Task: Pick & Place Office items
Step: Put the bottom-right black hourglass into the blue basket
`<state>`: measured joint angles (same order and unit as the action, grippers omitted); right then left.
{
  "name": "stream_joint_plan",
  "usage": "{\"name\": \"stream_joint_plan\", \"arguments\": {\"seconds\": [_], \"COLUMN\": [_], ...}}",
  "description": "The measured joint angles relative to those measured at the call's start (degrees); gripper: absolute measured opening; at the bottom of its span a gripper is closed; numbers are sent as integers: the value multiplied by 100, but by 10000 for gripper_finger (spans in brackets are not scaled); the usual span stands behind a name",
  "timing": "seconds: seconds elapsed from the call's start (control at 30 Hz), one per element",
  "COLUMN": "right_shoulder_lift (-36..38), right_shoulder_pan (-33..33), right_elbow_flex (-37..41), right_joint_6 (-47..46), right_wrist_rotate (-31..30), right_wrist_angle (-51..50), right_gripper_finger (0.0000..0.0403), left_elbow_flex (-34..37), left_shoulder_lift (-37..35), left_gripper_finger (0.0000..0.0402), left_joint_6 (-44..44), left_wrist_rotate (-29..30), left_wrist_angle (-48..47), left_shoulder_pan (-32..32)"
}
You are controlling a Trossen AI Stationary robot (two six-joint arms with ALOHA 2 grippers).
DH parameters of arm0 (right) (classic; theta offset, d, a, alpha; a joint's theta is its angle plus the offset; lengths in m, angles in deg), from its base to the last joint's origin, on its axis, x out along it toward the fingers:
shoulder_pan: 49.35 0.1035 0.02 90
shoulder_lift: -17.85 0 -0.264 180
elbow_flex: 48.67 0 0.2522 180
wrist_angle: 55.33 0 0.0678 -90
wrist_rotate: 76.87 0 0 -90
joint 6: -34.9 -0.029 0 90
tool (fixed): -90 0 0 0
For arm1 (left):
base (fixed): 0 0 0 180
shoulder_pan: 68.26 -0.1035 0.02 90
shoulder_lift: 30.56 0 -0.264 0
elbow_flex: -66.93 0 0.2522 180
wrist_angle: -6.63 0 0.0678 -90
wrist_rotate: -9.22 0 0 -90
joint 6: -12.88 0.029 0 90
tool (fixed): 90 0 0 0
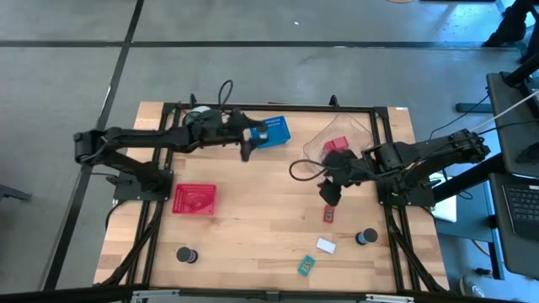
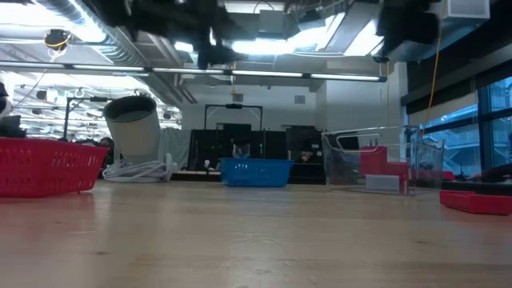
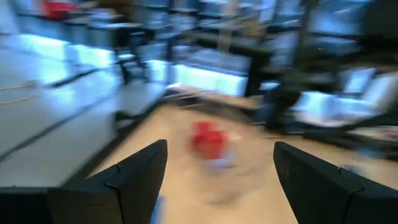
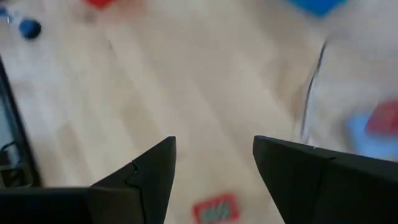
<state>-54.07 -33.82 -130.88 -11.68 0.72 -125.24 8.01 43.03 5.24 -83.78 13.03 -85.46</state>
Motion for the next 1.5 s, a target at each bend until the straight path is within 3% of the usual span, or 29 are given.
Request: {"name": "stream_joint_plan", "arguments": {"seconds": [0.17,0.3,0.5,0.77,0.97,1.2,1.5], "right_shoulder_lift": [-35,-210,-689,-1333,-1511,-1418,-1434], "right_shoulder_pan": [498,971,1572,2101,2350,2467,2471], "right_elbow_flex": [-2,-2,-2,-2,53,635,789], "right_joint_6": [-1724,-2881,-3684,-4282,-4445,-4565,-4427], "right_wrist_rotate": [455,626,1443,1850,2368,3108,2979], "right_wrist_angle": [-955,-1697,-1630,-1865,-2377,-1769,-1428], "right_gripper_finger": [220,220,251,309,313,313,313], "left_elbow_flex": [0,0,0,0,0,0,0], "left_shoulder_lift": [-401,-460,-460,-460,-460,-458,-456], "left_gripper_finger": [292,292,292,292,292,292,292], "left_joint_6": [-103,77,287,291,288,239,243], "left_wrist_rotate": [-642,-632,-554,-547,-547,-547,-543], "left_wrist_angle": [-251,-234,-162,-160,-160,-242,-241], "left_shoulder_pan": [454,841,1183,1269,1269,1289,1341]}}
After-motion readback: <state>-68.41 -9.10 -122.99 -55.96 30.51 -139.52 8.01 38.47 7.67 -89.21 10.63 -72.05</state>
